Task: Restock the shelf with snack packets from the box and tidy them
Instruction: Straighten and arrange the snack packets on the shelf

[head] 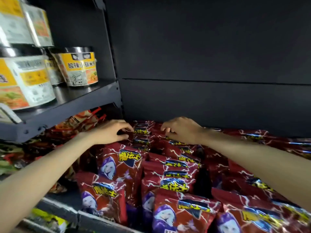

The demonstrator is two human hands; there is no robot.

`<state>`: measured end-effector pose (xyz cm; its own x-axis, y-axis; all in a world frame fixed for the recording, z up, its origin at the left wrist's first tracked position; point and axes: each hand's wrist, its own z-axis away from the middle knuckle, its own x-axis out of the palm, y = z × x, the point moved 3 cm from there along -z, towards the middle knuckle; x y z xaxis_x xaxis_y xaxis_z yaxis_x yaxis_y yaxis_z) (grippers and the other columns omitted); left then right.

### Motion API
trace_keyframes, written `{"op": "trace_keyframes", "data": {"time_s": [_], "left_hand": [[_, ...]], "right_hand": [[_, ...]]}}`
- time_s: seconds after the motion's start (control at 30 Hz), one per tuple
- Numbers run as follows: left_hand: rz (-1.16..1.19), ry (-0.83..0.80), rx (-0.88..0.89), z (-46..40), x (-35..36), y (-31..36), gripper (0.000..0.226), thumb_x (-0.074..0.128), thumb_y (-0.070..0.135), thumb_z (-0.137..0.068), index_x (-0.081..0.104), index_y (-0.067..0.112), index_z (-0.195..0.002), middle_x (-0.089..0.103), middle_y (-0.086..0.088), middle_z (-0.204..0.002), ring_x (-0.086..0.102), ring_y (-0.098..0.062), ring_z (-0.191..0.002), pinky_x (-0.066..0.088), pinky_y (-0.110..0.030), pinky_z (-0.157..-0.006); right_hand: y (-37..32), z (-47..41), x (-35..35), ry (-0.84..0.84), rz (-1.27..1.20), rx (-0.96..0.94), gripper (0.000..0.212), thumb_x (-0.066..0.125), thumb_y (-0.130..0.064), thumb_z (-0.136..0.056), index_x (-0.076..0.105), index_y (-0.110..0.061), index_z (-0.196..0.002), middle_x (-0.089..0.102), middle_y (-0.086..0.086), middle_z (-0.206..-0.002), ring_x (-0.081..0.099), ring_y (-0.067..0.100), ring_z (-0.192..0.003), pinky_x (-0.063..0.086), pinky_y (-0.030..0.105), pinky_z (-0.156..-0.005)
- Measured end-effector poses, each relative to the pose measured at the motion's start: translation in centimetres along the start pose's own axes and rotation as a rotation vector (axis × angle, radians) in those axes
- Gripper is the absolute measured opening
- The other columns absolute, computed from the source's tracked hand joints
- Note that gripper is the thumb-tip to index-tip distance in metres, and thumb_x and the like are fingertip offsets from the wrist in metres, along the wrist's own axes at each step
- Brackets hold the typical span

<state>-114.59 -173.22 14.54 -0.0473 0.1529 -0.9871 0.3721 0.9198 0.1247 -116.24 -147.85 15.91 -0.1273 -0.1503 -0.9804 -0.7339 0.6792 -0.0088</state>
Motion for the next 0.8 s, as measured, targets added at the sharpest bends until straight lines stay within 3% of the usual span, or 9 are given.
{"op": "trace_keyframes", "data": {"time_s": [0.2, 0.3, 0.4, 0.5, 0.57, 0.7, 0.8], "left_hand": [[0.023, -0.109, 0.014, -1.6, 0.8, -0.9, 0.039, 0.059, 0.043, -0.089, 0.056, 0.030, -0.126, 0.057, 0.010, -0.123, 0.053, -0.005, -0.106, 0.043, -0.024, -0.094], [-0.075, -0.148, 0.054, -2.0, 1.0, -0.7, 0.043, 0.050, 0.049, -0.091, 0.053, 0.030, -0.130, 0.054, 0.011, -0.121, 0.047, -0.005, -0.111, 0.038, -0.022, -0.094], [-0.128, -0.079, 0.117, -1.9, 1.1, -0.7, 0.054, 0.034, 0.061, -0.087, 0.050, 0.033, -0.130, 0.047, 0.014, -0.121, 0.041, -0.004, -0.114, 0.038, -0.022, -0.094], [-0.066, 0.037, 0.174, -2.3, 1.4, -0.7, 0.046, 0.041, 0.050, -0.093, 0.046, 0.032, -0.135, 0.038, 0.014, -0.138, 0.036, -0.003, -0.126, 0.035, -0.025, -0.104], [-0.049, -0.003, 0.202, -2.7, 1.6, -0.7, 0.047, 0.044, 0.045, -0.095, 0.042, 0.031, -0.140, 0.037, 0.013, -0.144, 0.036, -0.005, -0.130, 0.030, -0.023, -0.108], [-0.034, -0.106, 0.240, -2.7, 2.0, -0.6, 0.067, 0.026, 0.064, -0.082, 0.038, 0.036, -0.141, 0.039, 0.017, -0.145, 0.034, 0.000, -0.131, 0.018, -0.011, -0.104], [0.058, -0.142, 0.234, -2.1, 2.5, -0.6, 0.066, 0.028, 0.063, -0.081, 0.035, 0.038, -0.142, 0.036, 0.018, -0.146, 0.030, 0.008, -0.126, 0.020, -0.012, -0.104]], "right_hand": [[0.4, -2.2, 1.7, -0.093, -0.010, 0.045, 0.033, 0.056, -0.031, -0.093, 0.056, -0.025, -0.125, 0.063, -0.007, -0.112, 0.059, 0.010, -0.095, 0.048, 0.032, -0.086], [1.3, -2.3, 2.0, -0.128, 0.058, 0.037, 0.042, 0.055, -0.037, -0.094, 0.049, -0.028, -0.134, 0.055, -0.004, -0.119, 0.055, 0.014, -0.106, 0.046, 0.032, -0.088], [1.6, -2.8, 2.5, -0.085, 0.048, -0.001, 0.046, 0.051, -0.038, -0.096, 0.044, -0.027, -0.139, 0.046, -0.001, -0.133, 0.044, 0.016, -0.122, 0.038, 0.031, -0.101], [1.7, -3.5, 3.3, -0.140, 0.036, -0.048, 0.050, 0.047, -0.042, -0.096, 0.037, -0.029, -0.144, 0.036, -0.002, -0.146, 0.037, 0.016, -0.130, 0.033, 0.036, -0.108], [1.9, -3.5, 3.5, -0.152, 0.067, -0.052, 0.048, 0.045, -0.040, -0.097, 0.036, -0.030, -0.144, 0.032, -0.006, -0.150, 0.036, 0.015, -0.132, 0.033, 0.038, -0.109], [2.3, -3.0, 3.9, -0.114, 0.116, -0.041, 0.045, 0.044, -0.035, -0.099, 0.037, -0.030, -0.143, 0.026, -0.011, -0.153, 0.035, 0.013, -0.134, 0.031, 0.035, -0.110], [2.2, -3.1, 4.1, -0.072, 0.087, -0.027, 0.046, 0.048, -0.033, -0.098, 0.037, -0.030, -0.143, 0.028, -0.011, -0.152, 0.034, 0.013, -0.134, 0.028, 0.033, -0.111]]}}
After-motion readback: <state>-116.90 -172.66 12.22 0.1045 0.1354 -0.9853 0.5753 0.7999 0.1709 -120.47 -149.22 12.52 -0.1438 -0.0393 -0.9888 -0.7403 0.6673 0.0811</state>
